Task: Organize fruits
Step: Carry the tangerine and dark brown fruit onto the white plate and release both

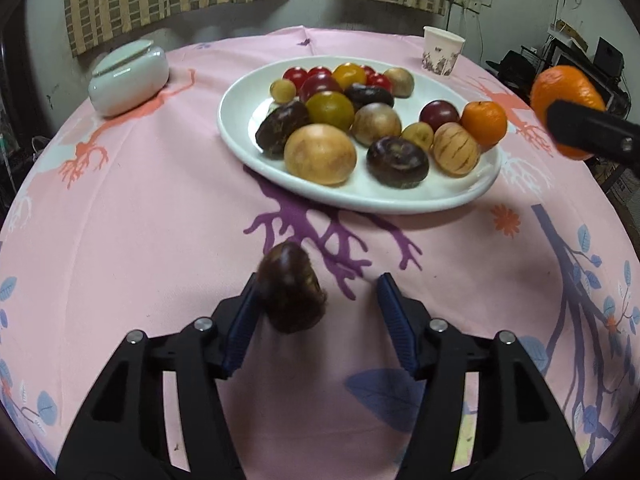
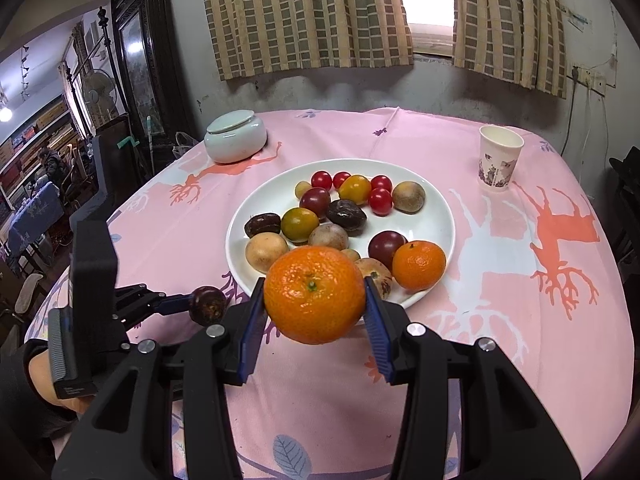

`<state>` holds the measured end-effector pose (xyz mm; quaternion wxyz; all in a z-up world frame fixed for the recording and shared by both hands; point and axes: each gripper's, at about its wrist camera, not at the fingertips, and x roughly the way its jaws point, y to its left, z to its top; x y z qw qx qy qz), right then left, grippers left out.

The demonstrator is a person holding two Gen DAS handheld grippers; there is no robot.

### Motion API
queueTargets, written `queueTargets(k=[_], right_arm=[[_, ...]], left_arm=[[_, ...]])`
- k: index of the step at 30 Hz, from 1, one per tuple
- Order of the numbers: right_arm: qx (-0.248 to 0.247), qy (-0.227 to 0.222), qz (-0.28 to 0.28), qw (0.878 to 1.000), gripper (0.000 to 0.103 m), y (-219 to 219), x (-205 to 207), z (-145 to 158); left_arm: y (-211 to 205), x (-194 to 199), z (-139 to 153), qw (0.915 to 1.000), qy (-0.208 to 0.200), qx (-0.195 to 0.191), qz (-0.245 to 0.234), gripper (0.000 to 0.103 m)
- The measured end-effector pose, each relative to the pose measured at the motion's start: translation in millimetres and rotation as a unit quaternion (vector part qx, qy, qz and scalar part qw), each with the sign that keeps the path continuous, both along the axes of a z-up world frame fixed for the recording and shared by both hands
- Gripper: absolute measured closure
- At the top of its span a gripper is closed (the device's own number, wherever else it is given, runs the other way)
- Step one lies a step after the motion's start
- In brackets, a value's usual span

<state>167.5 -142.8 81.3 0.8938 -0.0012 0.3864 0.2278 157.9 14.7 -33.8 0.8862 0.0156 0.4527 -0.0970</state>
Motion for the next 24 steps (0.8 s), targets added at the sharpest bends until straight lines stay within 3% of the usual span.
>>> queueTargets(k=[4, 11, 18, 24], right_arm=[[-0.001, 0.001, 0.003, 1.0, 0.057, 0.2, -1.3, -1.1], [0.0, 0.004, 0.002, 1.0, 0.057, -0.4, -2.1, -3.5], [-0.001, -0.004, 0.003, 1.0, 0.057, -0.2, -4.3, 0.2], [-0.014, -0.015, -0.005, 1.0, 0.057, -0.6, 4.8, 2.1]], left_arm=[[11.2, 3.8, 0.0, 0.9997, -0.007, -0.012, 0.02, 0.077], [14.9, -3.2, 7.9, 0.9994, -0.005, -0.026, 0.022, 0.078], [0.6, -9.3, 46.7, 0.9985, -0.051, -0.02, 0.004, 0.078], [-11.4, 11.1, 72.7, 0.9967, -0.079, -0.019, 0.001, 0.078]])
